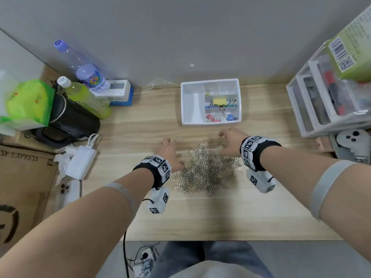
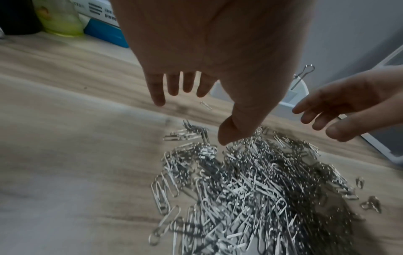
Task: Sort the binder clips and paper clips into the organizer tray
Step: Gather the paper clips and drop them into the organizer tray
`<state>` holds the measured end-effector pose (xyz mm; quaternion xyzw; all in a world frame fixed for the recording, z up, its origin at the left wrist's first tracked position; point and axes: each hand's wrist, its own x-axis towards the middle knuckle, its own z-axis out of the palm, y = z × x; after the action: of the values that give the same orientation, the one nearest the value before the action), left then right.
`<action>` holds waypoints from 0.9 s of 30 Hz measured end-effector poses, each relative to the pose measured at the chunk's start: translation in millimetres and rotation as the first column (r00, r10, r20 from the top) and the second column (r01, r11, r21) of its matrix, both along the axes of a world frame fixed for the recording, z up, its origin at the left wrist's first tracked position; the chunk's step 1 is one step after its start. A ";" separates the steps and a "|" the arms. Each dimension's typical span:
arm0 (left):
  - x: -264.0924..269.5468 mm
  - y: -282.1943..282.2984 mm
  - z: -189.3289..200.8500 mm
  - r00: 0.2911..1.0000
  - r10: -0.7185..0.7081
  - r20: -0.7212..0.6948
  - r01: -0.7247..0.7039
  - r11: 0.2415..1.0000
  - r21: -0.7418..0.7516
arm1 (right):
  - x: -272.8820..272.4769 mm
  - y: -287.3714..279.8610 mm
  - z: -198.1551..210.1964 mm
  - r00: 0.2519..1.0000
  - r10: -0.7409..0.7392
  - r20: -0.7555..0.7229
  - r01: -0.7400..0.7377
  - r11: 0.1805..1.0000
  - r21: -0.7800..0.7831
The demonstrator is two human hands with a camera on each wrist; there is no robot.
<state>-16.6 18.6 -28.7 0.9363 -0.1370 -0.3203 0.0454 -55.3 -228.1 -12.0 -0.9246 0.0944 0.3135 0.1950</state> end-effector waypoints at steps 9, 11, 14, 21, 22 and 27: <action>3.1 -11.2 -20.9 0.993 -0.105 0.053 0.110 0.989 -0.098 | -27.4 26.3 -41.4 0.997 -0.006 0.076 0.005 1.000 0.015; 0.6 -13.2 -24.9 0.993 -0.109 0.041 0.113 0.989 -0.100 | -28.5 32.2 -46.5 0.997 0.000 0.072 0.000 1.000 0.005; -8.1 -15.0 -27.1 0.988 -0.145 0.051 0.151 0.978 -0.141 | -28.5 40.1 -49.5 0.998 0.013 0.064 -0.013 1.000 -0.005; -22.7 -22.0 -15.5 0.965 -0.262 0.019 0.260 0.942 -0.214 | -22.8 46.8 -31.0 0.984 0.170 -0.061 -0.164 0.982 0.093; -21.1 -21.6 -11.7 0.969 -0.245 0.021 0.244 0.945 -0.219 | -20.1 44.2 -26.2 0.985 0.161 -0.058 -0.156 0.983 0.095; -4.7 -5.0 0.0 0.991 -0.126 0.036 0.128 0.991 -0.047 | -13.8 21.2 -10.6 0.996 0.061 -0.068 -0.068 0.992 -0.107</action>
<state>-21.3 13.6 -28.7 0.9294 -0.2047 -0.3036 0.0455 -69.1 -206.9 -22.5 -0.9258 0.0879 0.3436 0.1307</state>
